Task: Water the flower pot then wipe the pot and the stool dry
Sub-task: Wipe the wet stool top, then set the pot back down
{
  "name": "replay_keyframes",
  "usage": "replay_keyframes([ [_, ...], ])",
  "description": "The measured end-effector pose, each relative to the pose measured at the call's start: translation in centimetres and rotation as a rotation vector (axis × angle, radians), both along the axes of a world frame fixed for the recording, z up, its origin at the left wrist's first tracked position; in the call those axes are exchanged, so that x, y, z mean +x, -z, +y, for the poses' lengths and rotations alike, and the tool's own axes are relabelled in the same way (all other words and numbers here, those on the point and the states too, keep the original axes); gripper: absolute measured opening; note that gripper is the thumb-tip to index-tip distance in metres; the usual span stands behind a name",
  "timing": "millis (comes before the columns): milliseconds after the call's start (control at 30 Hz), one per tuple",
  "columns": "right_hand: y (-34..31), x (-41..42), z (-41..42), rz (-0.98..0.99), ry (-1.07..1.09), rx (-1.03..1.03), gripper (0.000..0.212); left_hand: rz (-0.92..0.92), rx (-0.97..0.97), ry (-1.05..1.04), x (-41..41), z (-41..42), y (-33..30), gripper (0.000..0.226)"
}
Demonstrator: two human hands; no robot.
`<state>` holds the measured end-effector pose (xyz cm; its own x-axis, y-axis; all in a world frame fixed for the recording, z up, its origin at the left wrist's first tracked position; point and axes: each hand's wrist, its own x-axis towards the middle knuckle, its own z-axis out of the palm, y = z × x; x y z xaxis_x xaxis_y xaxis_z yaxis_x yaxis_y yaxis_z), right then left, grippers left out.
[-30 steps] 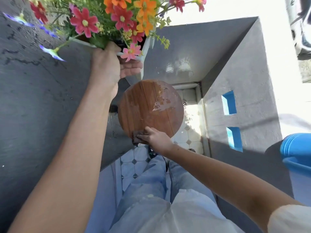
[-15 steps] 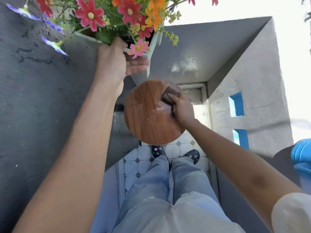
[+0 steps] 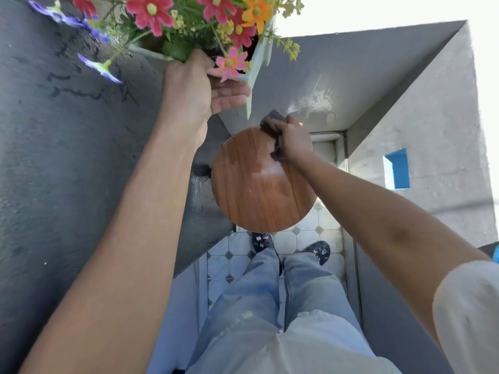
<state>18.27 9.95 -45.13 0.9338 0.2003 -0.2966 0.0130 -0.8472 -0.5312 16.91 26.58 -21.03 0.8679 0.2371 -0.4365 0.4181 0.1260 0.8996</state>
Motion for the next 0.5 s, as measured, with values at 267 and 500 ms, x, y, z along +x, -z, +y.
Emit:
replay_keyframes([
  [267,1.7,-10.3,7.4,-0.053,-0.577,-0.003,0.057,-0.012,-0.006,0.016,0.9,0.7,0.2,0.041],
  [500,0.7,-5.5,8.8,-0.05,-0.654,-0.065,0.084,0.007,0.007,0.013,1.1,1.2,0.8,0.037],
])
